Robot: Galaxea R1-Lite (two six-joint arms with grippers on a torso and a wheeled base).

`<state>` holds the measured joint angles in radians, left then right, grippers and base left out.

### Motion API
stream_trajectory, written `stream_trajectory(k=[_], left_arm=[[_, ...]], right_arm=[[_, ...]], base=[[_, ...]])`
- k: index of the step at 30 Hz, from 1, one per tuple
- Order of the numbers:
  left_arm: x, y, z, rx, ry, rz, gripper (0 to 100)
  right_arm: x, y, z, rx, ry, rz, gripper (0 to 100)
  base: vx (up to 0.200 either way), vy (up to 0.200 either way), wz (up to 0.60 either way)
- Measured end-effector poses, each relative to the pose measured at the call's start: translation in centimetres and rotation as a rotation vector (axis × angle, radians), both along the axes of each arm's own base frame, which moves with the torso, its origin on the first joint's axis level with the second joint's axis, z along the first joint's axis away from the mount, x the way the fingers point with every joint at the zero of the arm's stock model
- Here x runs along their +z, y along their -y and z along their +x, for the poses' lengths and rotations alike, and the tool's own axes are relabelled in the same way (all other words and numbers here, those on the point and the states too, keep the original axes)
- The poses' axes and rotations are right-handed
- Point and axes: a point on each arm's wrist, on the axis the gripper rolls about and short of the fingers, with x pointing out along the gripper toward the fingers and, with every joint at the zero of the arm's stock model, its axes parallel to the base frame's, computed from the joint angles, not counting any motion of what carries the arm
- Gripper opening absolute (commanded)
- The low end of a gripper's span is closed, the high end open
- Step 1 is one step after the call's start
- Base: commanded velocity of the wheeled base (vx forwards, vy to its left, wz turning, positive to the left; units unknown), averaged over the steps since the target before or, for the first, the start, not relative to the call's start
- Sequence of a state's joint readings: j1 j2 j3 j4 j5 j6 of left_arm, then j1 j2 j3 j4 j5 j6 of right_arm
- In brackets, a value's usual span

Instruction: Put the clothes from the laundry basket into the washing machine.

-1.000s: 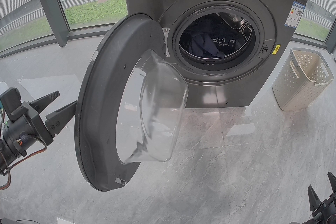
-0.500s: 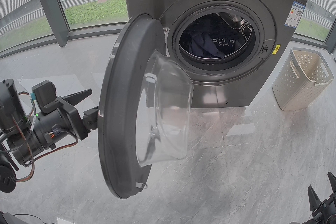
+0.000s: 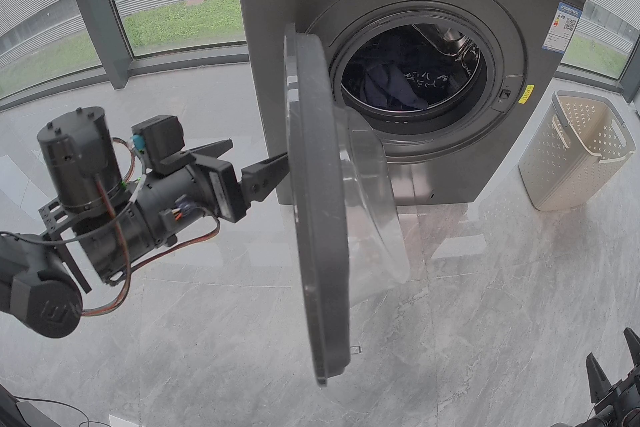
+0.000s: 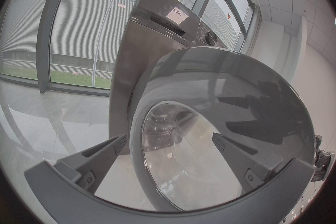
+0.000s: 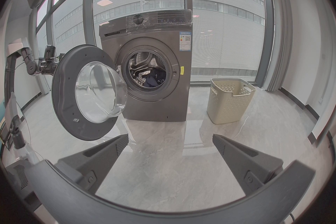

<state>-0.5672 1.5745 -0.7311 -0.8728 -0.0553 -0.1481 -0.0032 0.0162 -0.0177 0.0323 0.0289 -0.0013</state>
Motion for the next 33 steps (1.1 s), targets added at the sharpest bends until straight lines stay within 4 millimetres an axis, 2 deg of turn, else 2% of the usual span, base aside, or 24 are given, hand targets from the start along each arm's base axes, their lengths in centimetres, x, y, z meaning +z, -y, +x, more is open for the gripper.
stream_trajectory(k=[6, 15, 33], left_arm=[[0.9, 2.2, 2.5, 0.023, 0.034, -0.025, 100], [0.9, 4.8, 5.9, 0.028, 0.056, -0.043, 100], [0.8, 10.4, 8.7, -0.011, 0.088, -0.076, 100]], right_arm=[[0.0, 0.0, 0.0, 0.000, 0.000, 0.000, 100], [0.0, 0.0, 0.0, 0.000, 0.000, 0.000, 100], [0.0, 0.0, 0.0, 0.000, 0.000, 0.000, 100]], base=[[0.000, 0.000, 0.00], [0.000, 0.000, 0.00], [0.000, 0.000, 0.00]])
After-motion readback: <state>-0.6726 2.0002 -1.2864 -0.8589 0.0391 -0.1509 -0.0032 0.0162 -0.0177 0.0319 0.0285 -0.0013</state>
